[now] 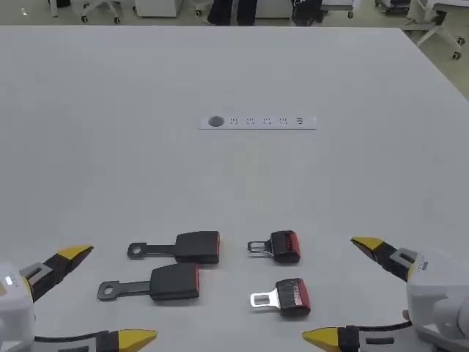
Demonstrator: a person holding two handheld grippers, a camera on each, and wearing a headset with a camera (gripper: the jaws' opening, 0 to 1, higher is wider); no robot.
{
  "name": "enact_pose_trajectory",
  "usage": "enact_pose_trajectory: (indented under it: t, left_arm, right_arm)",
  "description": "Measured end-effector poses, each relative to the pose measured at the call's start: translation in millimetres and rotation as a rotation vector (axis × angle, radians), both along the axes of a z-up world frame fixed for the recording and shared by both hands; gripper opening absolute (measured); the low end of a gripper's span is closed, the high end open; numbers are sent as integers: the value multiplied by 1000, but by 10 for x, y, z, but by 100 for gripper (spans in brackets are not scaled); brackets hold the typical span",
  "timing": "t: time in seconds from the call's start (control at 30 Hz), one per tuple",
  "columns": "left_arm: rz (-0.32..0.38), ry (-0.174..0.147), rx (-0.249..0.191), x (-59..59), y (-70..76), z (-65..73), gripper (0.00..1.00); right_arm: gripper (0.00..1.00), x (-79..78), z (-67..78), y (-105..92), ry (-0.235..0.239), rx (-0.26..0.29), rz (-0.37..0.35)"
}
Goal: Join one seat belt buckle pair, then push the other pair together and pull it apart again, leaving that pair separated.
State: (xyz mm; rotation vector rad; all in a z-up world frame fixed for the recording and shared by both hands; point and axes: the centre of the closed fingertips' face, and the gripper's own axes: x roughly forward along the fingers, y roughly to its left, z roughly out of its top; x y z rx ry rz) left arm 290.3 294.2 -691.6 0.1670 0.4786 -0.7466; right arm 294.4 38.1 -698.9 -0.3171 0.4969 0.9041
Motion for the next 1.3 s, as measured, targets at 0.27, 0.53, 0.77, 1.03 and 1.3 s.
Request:
enact_pose_trajectory:
  t: [0.27,0.53,0.77,1.03,1.3]
  left_arm:
    - [6,-2,-2,15,20,-1,100]
    - [-1,-2,2,12,7,7,99]
    - [-25,6,15,21,-13,-8,96]
    - [-105,17,44,36,-124,-15,83]
    - [-205,48,89,39,-239,-61,72]
  right_arm:
    - [98,9,6,-9,1,2,-5]
    - [98,7,-3,-18,1,2,-5]
    - [95,-10,-13,-16,4,-9,14]
    - [87,-32,-80,-9,5,-58,70]
    - [77,-28,-130,33,3,-103,129]
